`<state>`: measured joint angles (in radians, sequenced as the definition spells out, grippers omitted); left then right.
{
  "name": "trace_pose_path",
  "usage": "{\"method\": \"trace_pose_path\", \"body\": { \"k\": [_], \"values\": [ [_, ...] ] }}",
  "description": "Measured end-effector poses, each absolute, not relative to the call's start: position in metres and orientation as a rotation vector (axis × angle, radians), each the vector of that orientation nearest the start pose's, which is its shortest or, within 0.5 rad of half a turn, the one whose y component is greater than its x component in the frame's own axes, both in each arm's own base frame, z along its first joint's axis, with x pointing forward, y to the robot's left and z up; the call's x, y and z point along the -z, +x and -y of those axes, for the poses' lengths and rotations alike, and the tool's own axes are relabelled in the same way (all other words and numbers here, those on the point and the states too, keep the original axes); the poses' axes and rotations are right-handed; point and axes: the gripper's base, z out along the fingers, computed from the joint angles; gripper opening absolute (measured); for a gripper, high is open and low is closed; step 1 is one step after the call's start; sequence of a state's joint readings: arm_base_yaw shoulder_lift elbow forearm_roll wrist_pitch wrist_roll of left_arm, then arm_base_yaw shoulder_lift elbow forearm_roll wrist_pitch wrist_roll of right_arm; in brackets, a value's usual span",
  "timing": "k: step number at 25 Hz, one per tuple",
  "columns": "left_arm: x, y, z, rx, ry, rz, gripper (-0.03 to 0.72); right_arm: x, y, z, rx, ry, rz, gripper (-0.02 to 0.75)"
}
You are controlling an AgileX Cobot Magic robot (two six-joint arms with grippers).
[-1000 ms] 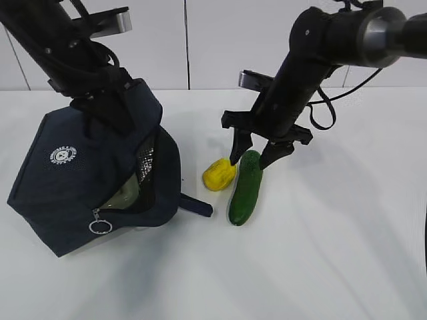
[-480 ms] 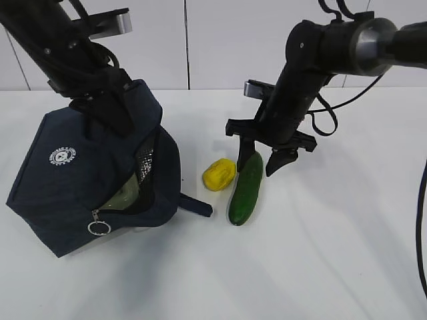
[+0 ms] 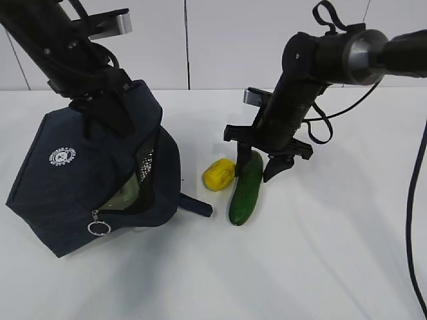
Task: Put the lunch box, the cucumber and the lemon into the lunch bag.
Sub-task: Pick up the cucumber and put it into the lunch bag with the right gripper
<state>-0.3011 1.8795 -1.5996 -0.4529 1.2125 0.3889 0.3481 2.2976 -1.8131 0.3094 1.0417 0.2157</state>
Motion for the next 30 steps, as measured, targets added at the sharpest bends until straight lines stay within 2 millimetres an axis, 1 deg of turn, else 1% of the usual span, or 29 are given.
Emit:
{"method": "trace_pose_path", "body": {
  "k": [3, 6, 7, 10, 13, 16, 18, 20, 22, 26, 27, 30],
  "values": [
    [-0.273, 0.361, 0.151, 0.632, 0.807, -2.780, 0.017, -0.136, 0.434, -0.183, -0.470, 0.021, -3.075, 0.461],
    [-0.273, 0.361, 0.151, 0.632, 0.807, -2.780, 0.017, -0.132, 0.434, -0.184, -0.471, 0.026, -3.082, 0.455],
    [-0.273, 0.361, 0.151, 0.632, 0.807, -2.780, 0.017, -0.132, 0.434, -0.184, -0.473, 0.028, -3.082, 0.437],
    [-0.273, 0.361, 0.151, 0.633, 0.808, -2.782, 0.017, -0.134, 0.434, -0.184, -0.465, 0.018, -3.085, 0.330],
    [-0.273, 0.361, 0.151, 0.632, 0.809, -2.781, 0.017, -0.145, 0.438, -0.184, -0.444, -0.046, -3.078, 0.271],
    [-0.273, 0.361, 0.151, 0.632, 0.809, -2.781, 0.017, -0.166, 0.443, -0.185, -0.437, -0.139, -3.035, 0.262],
    [-0.273, 0.361, 0.151, 0.632, 0.809, -2.781, 0.017, -0.185, 0.444, -0.186, -0.460, -0.218, -2.992, 0.261],
    [-0.273, 0.361, 0.151, 0.632, 0.811, -2.781, 0.016, -0.204, 0.444, -0.190, -0.519, -0.303, -2.942, 0.261],
    [-0.274, 0.360, 0.151, 0.632, 0.811, -2.776, 0.016, -0.215, 0.442, -0.195, -0.620, -0.372, -2.906, 0.261],
    [-0.280, 0.358, 0.150, 0.620, 0.813, -2.759, 0.016, -0.222, 0.437, -0.209, -0.866, -0.514, -2.825, 0.261],
    [-0.281, 0.358, 0.150, 0.620, 0.812, -2.756, 0.016, -0.224, 0.436, -0.213, -0.941, -0.527, -2.798, 0.261],
    [-0.281, 0.358, 0.150, 0.618, 0.812, -2.756, 0.016, -0.219, 0.437, -0.223, -1.124, -0.562, -2.733, 0.260]
  ]
}}
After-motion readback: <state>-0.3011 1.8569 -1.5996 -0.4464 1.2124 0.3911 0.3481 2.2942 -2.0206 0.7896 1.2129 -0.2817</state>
